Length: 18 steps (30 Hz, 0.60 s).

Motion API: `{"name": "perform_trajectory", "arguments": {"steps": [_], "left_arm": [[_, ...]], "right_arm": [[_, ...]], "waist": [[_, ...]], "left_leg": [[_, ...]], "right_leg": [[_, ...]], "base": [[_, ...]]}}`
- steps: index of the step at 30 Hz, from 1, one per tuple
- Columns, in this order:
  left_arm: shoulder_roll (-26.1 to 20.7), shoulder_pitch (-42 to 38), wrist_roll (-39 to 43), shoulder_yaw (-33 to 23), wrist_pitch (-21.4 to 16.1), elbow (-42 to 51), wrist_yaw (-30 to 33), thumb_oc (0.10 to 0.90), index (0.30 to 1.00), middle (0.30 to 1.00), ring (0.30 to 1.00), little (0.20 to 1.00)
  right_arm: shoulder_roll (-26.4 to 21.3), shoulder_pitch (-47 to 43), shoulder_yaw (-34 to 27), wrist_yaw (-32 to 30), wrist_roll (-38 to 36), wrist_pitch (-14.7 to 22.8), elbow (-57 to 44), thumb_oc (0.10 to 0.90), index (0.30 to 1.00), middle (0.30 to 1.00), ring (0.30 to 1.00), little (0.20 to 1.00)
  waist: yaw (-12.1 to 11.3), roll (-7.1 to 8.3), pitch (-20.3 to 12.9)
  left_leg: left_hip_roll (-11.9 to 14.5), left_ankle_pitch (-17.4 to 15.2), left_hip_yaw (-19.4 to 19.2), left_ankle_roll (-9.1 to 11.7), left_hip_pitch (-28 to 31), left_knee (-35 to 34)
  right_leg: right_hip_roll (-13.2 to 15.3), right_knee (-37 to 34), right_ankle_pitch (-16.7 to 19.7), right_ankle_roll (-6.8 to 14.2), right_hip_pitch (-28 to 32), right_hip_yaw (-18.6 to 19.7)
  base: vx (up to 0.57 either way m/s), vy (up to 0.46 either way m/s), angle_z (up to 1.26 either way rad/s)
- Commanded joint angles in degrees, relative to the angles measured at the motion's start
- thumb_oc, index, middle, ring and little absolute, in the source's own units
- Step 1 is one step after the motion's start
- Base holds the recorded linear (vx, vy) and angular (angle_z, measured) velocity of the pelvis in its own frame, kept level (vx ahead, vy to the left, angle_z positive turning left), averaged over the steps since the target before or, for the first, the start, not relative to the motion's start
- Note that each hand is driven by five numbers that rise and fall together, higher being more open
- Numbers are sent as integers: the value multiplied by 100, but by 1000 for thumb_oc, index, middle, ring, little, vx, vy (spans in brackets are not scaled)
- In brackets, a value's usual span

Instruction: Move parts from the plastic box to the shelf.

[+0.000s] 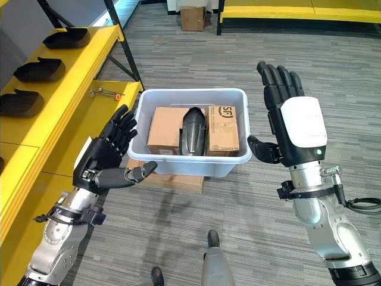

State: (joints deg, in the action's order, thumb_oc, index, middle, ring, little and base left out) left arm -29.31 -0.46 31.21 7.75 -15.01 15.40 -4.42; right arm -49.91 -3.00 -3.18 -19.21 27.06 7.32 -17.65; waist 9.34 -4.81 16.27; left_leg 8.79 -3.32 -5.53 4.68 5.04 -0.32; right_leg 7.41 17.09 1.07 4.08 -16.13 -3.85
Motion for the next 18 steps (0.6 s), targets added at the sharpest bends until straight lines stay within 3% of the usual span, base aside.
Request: {"name": "perform_trajectory", "arguments": {"steps": [1,4,5,6,8,9,10,12,13,15,18], "left_arm": [[-98,-476,71,-128,-578,698,241,900,1000,1000,1000,1000],[-1,-581,125,-148,-387,618,268,900,1000,1000,1000,1000],[65,-618,147,-138,-330,571,221,900,1000,1000,1000,1000],[146,-639,132,-114,-275,520,129,900,1000,1000,1000,1000],[184,-616,90,-103,-261,460,110,900,1000,1000,1000,1000],[184,-602,78,-109,-272,445,104,900,1000,1000,1000,1000],[162,-438,57,-169,-328,433,45,900,1000,1000,1000,1000],[172,-167,9,-270,-350,498,-47,900,1000,1000,1000,1000],[206,-29,-16,-327,-334,518,-110,900,1000,1000,1000,1000],[210,135,26,-360,-463,426,-171,900,1000,1000,1000,1000],[164,297,-56,-403,-730,269,-111,900,1000,1000,1000,1000]], "right_arm": [[-255,-798,-107,27,173,568,-575,900,1000,1000,1000,1000],[-279,-825,-104,292,-54,548,-682,900,1000,1000,1000,1000],[-265,-816,-124,372,-73,528,-704,900,1000,1000,1000,1000],[-260,-794,-162,383,-102,498,-709,900,1000,1000,1000,1000],[-252,-842,-129,379,-44,526,-652,900,1000,1000,1000,1000],[-244,-876,-102,367,-20,529,-632,900,1000,1000,1000,1000],[-191,-1019,43,333,-5,506,-567,900,1000,1000,1000,1000],[-122,-929,48,352,57,521,-611,900,1000,1000,1000,1000],[-74,-795,-4,352,52,580,-636,900,1000,1000,1000,1000],[-42,-626,-41,342,77,692,-660,900,1000,1000,1000,1000],[-75,-812,171,377,29,797,-551,900,1000,1000,1000,1000]], "waist": [[112,276,-323],[133,330,-355],[138,357,-342],[124,373,-298],[27,354,-201],[-9,353,-183],[-195,356,-103],[-311,399,-94],[-360,434,-95],[-406,479,-100],[-579,487,-75]], "left_leg": [[364,-485,-172,-68,80,820],[598,-47,-401,21,-121,1448],[711,277,-551,99,-325,1839],[679,422,-577,144,-686,2266],[310,224,-349,22,-1039,2297],[214,207,-303,-19,-1112,2220],[-60,214,-125,-97,-1333,1659],[43,592,-54,-22,-1477,927],[226,891,1,52,-1602,569],[433,1194,192,140,-1685,0],[381,1143,671,123,-1693,-152]], "right_leg": [[214,259,-741,139,387,639],[142,212,-849,-103,533,385],[108,149,-863,-206,611,249],[40,19,-847,-318,716,114],[-37,-72,-851,-307,780,118],[-53,-102,-822,-296,776,137],[-143,-194,-832,-236,881,224],[-216,-335,-906,-250,1148,226],[-249,-399,-949,-278,1302,220],[-284,-435,-1061,-329,1512,261],[-301,-370,-1221,-340,1639,457]], "base": [[88,-278,8],[71,-308,17],[25,-273,53],[21,-270,67],[22,-115,74],[105,-20,55],[174,1,21],[268,30,-20],[221,34,-22],[258,78,-3],[309,144,-40]]}}
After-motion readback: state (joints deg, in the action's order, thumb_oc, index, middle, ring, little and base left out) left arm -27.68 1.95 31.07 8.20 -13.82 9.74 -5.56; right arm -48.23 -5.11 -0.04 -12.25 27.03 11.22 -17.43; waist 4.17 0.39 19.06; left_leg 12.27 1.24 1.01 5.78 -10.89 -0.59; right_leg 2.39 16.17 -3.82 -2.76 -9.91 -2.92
